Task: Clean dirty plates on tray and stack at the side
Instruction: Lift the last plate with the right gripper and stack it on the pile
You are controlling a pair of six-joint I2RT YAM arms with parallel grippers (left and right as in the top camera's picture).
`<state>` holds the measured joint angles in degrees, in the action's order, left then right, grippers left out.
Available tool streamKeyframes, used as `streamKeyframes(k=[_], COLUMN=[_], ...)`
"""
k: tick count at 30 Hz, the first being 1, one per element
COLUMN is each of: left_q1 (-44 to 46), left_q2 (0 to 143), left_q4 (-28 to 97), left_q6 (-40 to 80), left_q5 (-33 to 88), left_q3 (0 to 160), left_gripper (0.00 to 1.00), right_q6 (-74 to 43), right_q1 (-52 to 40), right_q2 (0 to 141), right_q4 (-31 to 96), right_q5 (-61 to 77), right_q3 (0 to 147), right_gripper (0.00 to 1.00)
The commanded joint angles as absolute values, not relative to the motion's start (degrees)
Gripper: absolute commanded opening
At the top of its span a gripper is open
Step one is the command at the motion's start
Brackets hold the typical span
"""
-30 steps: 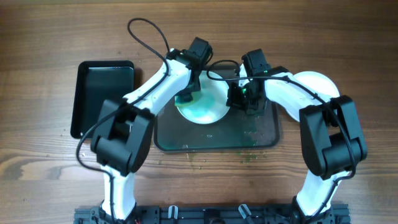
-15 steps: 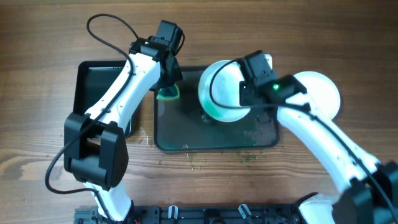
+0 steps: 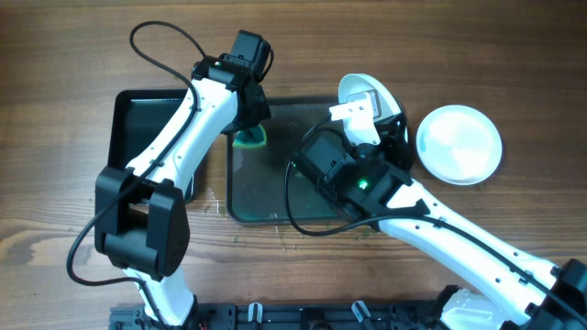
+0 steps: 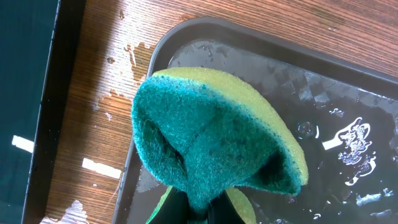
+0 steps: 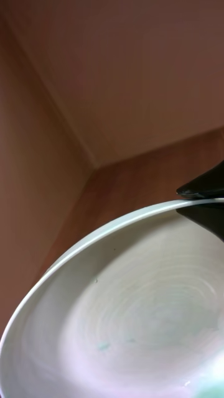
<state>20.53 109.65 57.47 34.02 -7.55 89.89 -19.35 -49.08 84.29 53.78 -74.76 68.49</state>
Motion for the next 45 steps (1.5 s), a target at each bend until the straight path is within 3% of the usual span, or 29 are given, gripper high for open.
streamKeyframes(k=[1, 7, 11, 14, 23, 26, 30, 40, 43, 45], left_q1=[20.8, 20.8, 20.8, 20.8, 20.8, 20.8, 20.8, 20.8, 20.8, 20.7], left_q2=[108.9, 108.9, 108.9, 108.9, 108.9, 108.9, 108.9, 108.9, 108.9, 108.9], left_q4=[57.5, 57.5, 57.5, 57.5, 56.3, 56.3, 56.4, 56.4, 56.4, 56.4], left_q6=[34.8, 34.8, 34.8, 34.8, 34.8, 34.8, 34.8, 34.8, 34.8, 33.6], left_q5=[-7.3, -7.3, -7.3, -7.3, -7.0, -7.0, -7.0, -7.0, -7.0, -7.0], left_q3=[90.2, 90.2, 90.2, 90.2, 90.2, 90.2, 90.2, 90.2, 90.2, 90.3], left_gripper=[0.04, 0.04, 0.04, 0.04, 0.04, 0.04, 0.04, 0.04, 0.04, 0.04], right_q6=[-18.0, -18.1, -24.6, -27.1, -19.5, -19.8, -22.7, -24.1, -23.8, -19.4], right_q1=[-49.6, -49.5, -46.9, -39.6, -8.3, 4.9, 19.1, 24.1, 24.0, 24.0], right_q2=[83.0, 83.0, 83.0, 83.0, 83.0, 83.0, 83.0, 89.0, 89.8, 89.8], right_q4=[53.6, 53.6, 54.2, 54.1, 50.3, 51.8, 53.1, 40.5, 40.4, 41.3], right_q5=[-83.9, -81.1, -56.1, -34.3, 5.7, 8.8, -0.3, -5.1, -3.6, 3.8], right_q3=[69.4, 69.4, 68.9, 68.9, 68.9, 68.9, 67.4, 57.7, 57.8, 59.1], right_gripper=[0.04, 0.04, 0.04, 0.04, 0.04, 0.04, 0.04, 0.05, 0.38, 0.54])
